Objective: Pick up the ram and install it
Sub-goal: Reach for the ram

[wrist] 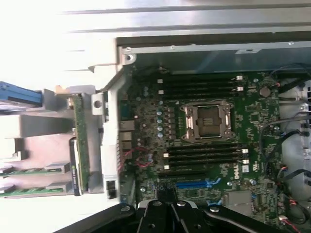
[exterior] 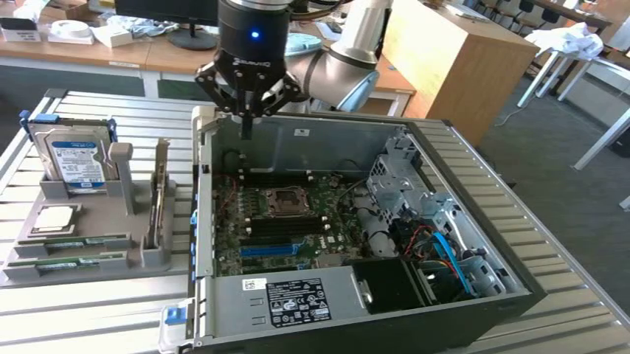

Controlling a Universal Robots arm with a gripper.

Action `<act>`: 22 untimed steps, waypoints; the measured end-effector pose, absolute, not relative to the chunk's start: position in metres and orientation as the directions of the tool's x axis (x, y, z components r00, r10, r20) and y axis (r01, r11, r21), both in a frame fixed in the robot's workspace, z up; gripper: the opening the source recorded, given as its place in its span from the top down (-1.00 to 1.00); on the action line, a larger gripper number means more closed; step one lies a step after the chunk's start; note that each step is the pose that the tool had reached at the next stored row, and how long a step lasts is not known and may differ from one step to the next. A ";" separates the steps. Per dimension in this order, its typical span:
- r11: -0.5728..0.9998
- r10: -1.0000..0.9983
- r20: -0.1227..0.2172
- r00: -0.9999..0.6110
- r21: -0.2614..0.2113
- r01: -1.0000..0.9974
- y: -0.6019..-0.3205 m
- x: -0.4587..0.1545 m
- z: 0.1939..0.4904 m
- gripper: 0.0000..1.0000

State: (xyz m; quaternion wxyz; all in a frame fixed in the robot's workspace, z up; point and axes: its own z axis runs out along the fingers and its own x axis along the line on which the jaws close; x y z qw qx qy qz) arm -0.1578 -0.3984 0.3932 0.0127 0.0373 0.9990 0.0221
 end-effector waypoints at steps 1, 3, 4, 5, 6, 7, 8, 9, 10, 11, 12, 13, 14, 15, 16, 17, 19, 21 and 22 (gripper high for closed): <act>0.996 0.075 -0.024 -0.997 0.045 0.074 -0.398 -0.161 0.393 0.80; 0.996 0.075 -0.024 -0.997 0.045 0.074 -0.398 -0.168 0.393 0.80; 0.996 0.075 -0.024 -0.997 0.045 0.074 -0.398 -0.170 0.393 0.80; 0.996 0.075 -0.024 -0.997 0.045 0.074 -0.398 -0.173 0.393 0.80; 0.996 0.075 -0.024 -0.997 0.045 0.074 -0.398 -0.175 0.393 0.80; 0.996 0.075 -0.024 -0.997 0.045 0.074 -0.398 -0.178 0.393 0.80; 0.996 0.075 -0.024 -0.997 0.045 0.074 -0.398 -0.180 0.393 0.80; 0.996 0.075 -0.024 -0.997 0.045 0.074 -0.398 -0.183 0.393 0.80; 0.996 0.075 -0.024 -0.997 0.045 0.074 -0.397 -0.185 0.393 0.80; 0.996 0.075 -0.024 -0.997 0.045 0.074 -0.397 -0.187 0.393 0.80; 0.996 0.075 -0.024 -0.997 0.045 0.074 -0.397 -0.189 0.393 0.80; 0.996 0.075 -0.024 -0.997 0.045 0.074 -0.397 -0.191 0.393 0.80; 0.996 0.075 -0.024 -0.997 0.045 0.074 -0.397 -0.194 0.393 0.80; 0.996 0.075 -0.024 -0.997 0.045 0.074 -0.396 -0.196 0.393 0.80; 0.996 0.075 -0.024 -0.997 0.045 0.074 -0.396 -0.198 0.393 0.80; 0.996 0.075 -0.024 -0.997 0.045 0.074 -0.395 -0.201 0.393 0.80; 0.996 0.075 -0.024 -0.997 0.045 0.074 -0.394 -0.205 0.393 0.80; 0.996 0.075 -0.024 -0.997 0.045 0.074 -0.393 -0.210 0.393 0.80; 0.996 0.075 -0.024 -0.997 0.045 0.074 -0.392 -0.213 0.393 0.80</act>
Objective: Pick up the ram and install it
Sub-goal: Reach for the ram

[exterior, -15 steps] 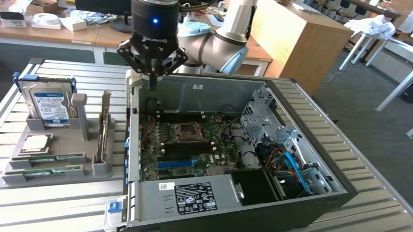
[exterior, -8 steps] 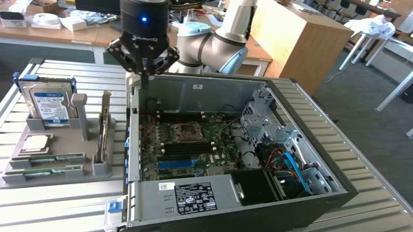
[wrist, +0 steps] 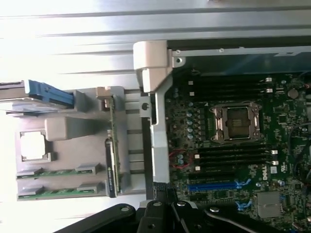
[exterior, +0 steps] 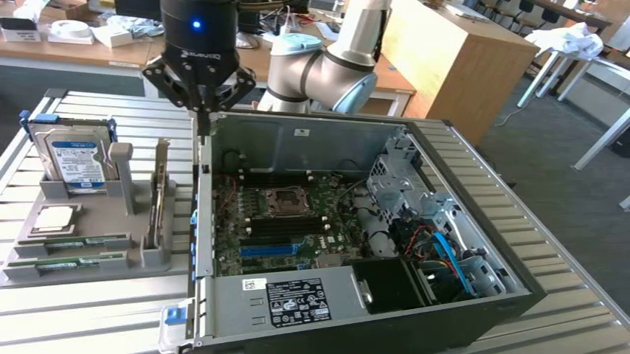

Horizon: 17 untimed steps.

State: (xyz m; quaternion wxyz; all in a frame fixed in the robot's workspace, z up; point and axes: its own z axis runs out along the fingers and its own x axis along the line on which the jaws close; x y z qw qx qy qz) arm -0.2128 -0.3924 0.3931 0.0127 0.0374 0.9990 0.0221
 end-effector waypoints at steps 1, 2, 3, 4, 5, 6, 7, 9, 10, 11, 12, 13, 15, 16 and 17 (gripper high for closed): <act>0.996 0.075 -0.024 -0.997 0.045 0.074 -0.392 -0.215 0.393 0.80; 0.996 0.075 -0.024 -0.997 0.045 0.074 -0.391 -0.218 0.393 0.80; 0.996 0.075 -0.024 -0.997 0.045 0.074 -0.391 -0.220 0.393 0.80; 0.996 0.075 -0.024 -0.997 0.045 0.074 -0.390 -0.223 0.393 0.80; 0.996 0.075 -0.024 -0.997 0.045 0.074 -0.390 -0.225 0.393 0.80; 0.996 0.075 -0.024 -0.997 0.045 0.074 -0.389 -0.227 0.393 0.80; 0.996 0.075 -0.024 -0.997 0.045 0.074 -0.388 -0.230 0.393 0.80; 0.996 0.075 -0.024 -0.997 0.045 0.074 -0.387 -0.235 0.393 0.80; 0.996 0.075 -0.024 -0.997 0.045 0.074 -0.387 -0.237 0.393 0.80; 0.996 0.075 -0.024 -0.997 0.045 0.074 -0.386 -0.240 0.393 0.80; 0.996 0.075 -0.024 -0.997 0.045 0.074 -0.385 -0.242 0.393 0.80; 0.996 0.075 -0.024 -0.997 0.045 0.074 -0.385 -0.245 0.393 0.80; 0.996 0.075 -0.024 -0.997 0.045 0.074 -0.383 -0.250 0.393 0.80; 0.996 0.075 -0.024 -0.997 0.045 0.074 -0.383 -0.253 0.393 0.80; 0.996 0.075 -0.024 -0.997 0.045 0.074 -0.382 -0.255 0.393 0.80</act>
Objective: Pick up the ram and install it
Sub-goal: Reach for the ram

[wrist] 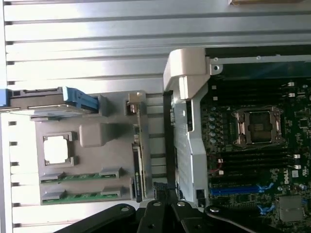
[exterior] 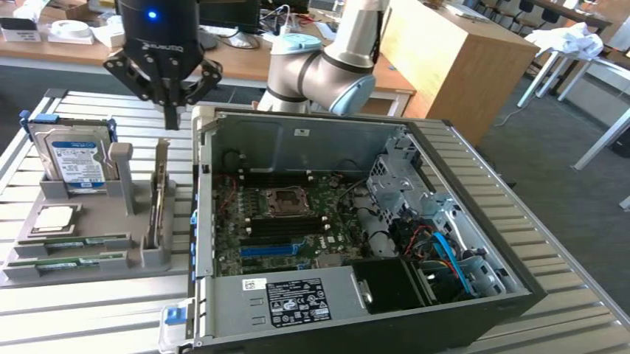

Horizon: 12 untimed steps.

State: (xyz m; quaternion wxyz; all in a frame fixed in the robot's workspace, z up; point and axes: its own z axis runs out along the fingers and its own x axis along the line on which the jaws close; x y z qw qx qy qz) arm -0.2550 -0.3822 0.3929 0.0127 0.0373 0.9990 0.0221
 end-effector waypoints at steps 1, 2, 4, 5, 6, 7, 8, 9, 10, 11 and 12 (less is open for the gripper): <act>0.996 0.075 -0.024 -0.997 0.045 0.074 -0.382 -0.257 0.393 0.80; 0.996 0.075 -0.024 -0.997 0.045 0.074 -0.381 -0.260 0.393 0.80; 0.996 0.075 -0.024 -0.997 0.045 0.074 -0.380 -0.265 0.393 0.80; 0.996 0.075 -0.024 -0.997 0.045 0.074 -0.379 -0.267 0.393 0.80; 0.996 0.075 -0.024 -0.997 0.045 0.074 -0.378 -0.270 0.393 0.80; 0.996 0.075 -0.024 -0.997 0.045 0.074 -0.378 -0.272 0.393 0.80; 0.996 0.075 -0.024 -0.997 0.045 0.074 -0.377 -0.274 0.393 0.80; 0.996 0.075 -0.024 -0.997 0.045 0.074 -0.376 -0.277 0.393 0.80; 0.996 0.075 -0.024 -0.997 0.045 0.074 -0.376 -0.279 0.393 0.80; 0.996 0.075 -0.024 -0.997 0.045 0.074 -0.375 -0.282 0.393 0.80; 0.996 0.075 -0.024 -0.997 0.045 0.074 -0.374 -0.284 0.393 0.80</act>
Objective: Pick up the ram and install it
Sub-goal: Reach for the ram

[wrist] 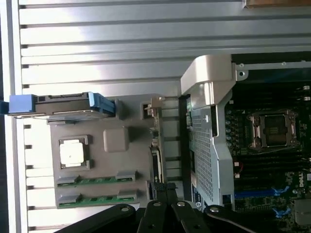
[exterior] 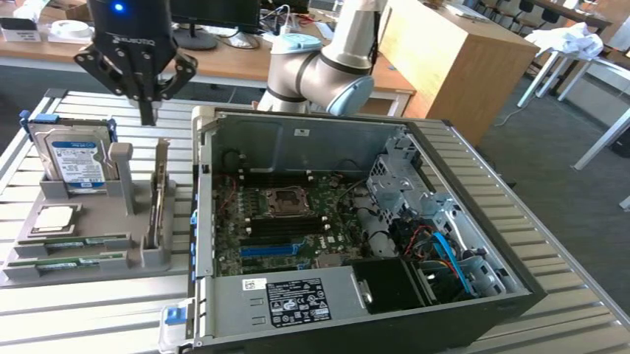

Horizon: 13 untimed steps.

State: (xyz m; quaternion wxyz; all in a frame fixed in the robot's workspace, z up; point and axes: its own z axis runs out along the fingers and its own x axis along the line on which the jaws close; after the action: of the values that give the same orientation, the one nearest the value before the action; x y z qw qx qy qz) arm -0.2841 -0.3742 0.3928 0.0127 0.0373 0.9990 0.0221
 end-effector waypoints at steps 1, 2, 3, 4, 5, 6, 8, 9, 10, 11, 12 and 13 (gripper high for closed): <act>0.996 0.075 -0.024 -0.997 0.045 0.074 -0.374 -0.287 0.393 0.80; 0.996 0.075 -0.024 -0.997 0.045 0.074 -0.373 -0.289 0.393 0.80; 0.996 0.075 -0.024 -0.997 0.045 0.074 -0.372 -0.291 0.393 0.80; 0.996 0.075 -0.024 -0.997 0.045 0.074 -0.371 -0.294 0.393 0.80; 0.996 0.075 -0.024 -0.997 0.045 0.074 -0.371 -0.296 0.393 0.80; 0.996 0.075 -0.024 -0.997 0.045 0.074 -0.370 -0.298 0.393 0.80; 0.996 0.075 -0.024 -0.997 0.045 0.074 -0.369 -0.303 0.393 0.80; 0.996 0.075 -0.024 -0.997 0.045 0.074 -0.369 -0.305 0.393 0.80; 0.996 0.075 -0.024 -0.997 0.045 0.074 -0.368 -0.307 0.393 0.80; 0.996 0.075 -0.024 -0.997 0.045 0.074 -0.368 -0.309 0.393 0.80; 0.996 0.075 -0.024 -0.997 0.045 0.074 -0.367 -0.312 0.393 0.80; 0.996 0.075 -0.024 -0.997 0.045 0.074 -0.367 -0.314 0.393 0.80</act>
State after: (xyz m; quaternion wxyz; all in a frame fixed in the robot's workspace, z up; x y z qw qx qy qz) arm -0.3138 -0.3668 0.3926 0.0127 0.0374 0.9990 0.0221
